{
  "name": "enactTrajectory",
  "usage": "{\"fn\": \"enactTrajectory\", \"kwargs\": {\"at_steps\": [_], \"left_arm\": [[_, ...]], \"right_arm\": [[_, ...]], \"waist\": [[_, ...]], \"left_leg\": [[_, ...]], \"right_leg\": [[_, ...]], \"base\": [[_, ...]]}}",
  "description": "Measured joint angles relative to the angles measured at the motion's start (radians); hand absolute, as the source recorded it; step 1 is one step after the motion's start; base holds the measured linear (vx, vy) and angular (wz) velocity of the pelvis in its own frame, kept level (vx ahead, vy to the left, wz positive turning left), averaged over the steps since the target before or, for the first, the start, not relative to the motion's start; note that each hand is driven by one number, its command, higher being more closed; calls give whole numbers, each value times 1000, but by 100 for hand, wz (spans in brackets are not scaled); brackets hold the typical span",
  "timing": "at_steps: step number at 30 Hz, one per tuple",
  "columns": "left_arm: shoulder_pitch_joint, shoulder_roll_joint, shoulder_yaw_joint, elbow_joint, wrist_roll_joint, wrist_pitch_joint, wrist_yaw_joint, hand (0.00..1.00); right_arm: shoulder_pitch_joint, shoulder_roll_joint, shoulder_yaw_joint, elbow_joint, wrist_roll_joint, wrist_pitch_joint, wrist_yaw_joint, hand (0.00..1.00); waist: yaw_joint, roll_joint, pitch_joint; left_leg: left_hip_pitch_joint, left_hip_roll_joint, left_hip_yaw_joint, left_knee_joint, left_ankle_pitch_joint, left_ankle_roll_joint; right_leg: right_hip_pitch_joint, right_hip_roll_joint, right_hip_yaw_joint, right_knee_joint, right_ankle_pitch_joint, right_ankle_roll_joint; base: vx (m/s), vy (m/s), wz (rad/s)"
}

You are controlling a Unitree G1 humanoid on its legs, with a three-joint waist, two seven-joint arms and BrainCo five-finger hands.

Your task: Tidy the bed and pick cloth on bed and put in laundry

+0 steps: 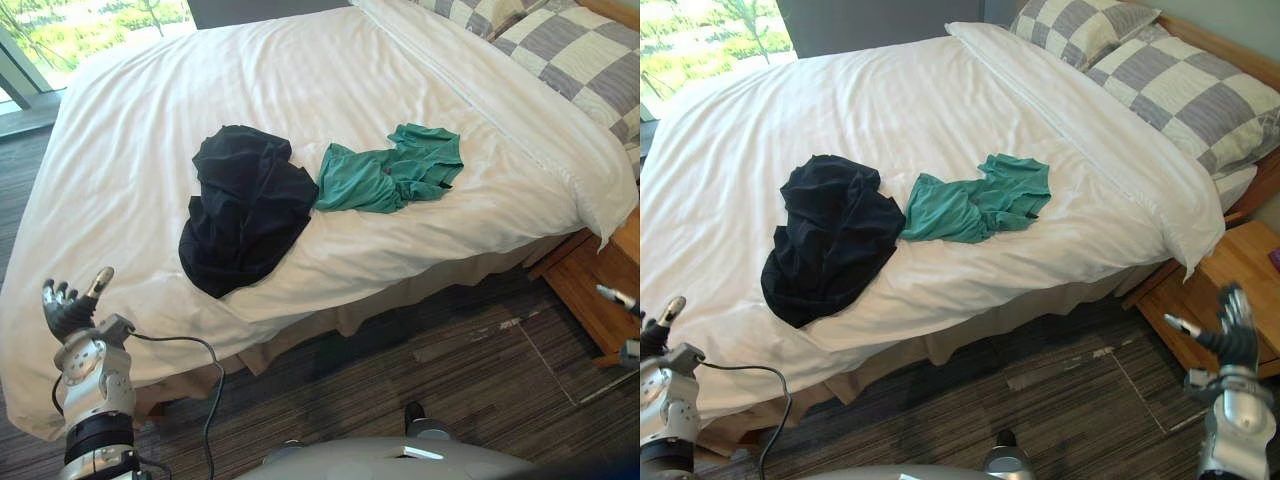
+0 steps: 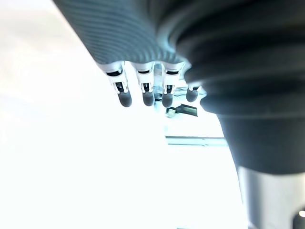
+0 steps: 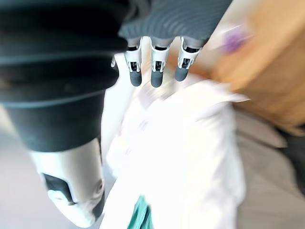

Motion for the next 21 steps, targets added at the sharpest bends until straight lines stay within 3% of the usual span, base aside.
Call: {"fn": "enactTrajectory", "kwargs": {"at_steps": [4, 8, 9, 12, 14, 18, 21], "left_arm": [[-13, 48, -3, -41, 75, 13, -28, 0], [-70, 80, -100, -45, 95, 86, -60, 0], [-178, 114, -210, 2, 138, 148, -72, 0], [-434, 174, -357, 110, 201, 200, -90, 0], [-633, 213, -411, 210, 234, 210, -86, 0], [-962, 228, -512, 329, 308, 205, -70, 0], [-1012, 221, -551, 329, 374, 225, -32, 0]], "right_arm": [[-74, -60, 107, -54, -22, -3, 17, 0], [-212, -139, 261, -59, -21, 58, 21, 0], [-328, -178, 356, 13, -20, 80, 29, 0], [-557, -184, 454, 130, -18, 85, 28, 0], [-711, -185, 510, 191, -16, 80, 23, 0], [-1010, -187, 647, 288, 2, 76, -7, 0], [-1077, -162, 699, 287, 30, 74, -22, 0]], "waist": [[-9, -18, 42], [-3, 5, 59], [-6, -1, 69], [-13, -13, 120], [-23, -27, 183], [-25, -28, 346], [-18, -22, 365]], "left_leg": [[-65, 6, -27, 103, 74, 46], [-45, 41, -18, 93, 83, 55], [-25, 45, 3, 63, 84, 56], [-42, 40, 32, 19, 84, 56], [-92, 33, 32, -3, 79, 50], [-195, 31, 58, -18, 56, 30], [-265, 31, 89, -43, 52, 33]], "right_leg": [[-3, -14, -15, 30, -15, -25], [-3, 23, -16, 51, -20, -40], [-5, 30, -16, 71, -20, -39], [-83, 30, -1, 131, -18, -36], [-172, 27, 19, 175, -4, -31], [-324, 31, 48, 198, 56, -30], [-426, 40, 65, 202, 83, -40]], "base": [[-56, -89, 15], [-3, -81, -3], [-8, -35, -4], [-94, 32, -10], [-172, 70, -16], [-223, 75, -15], [-150, 11, -20]]}}
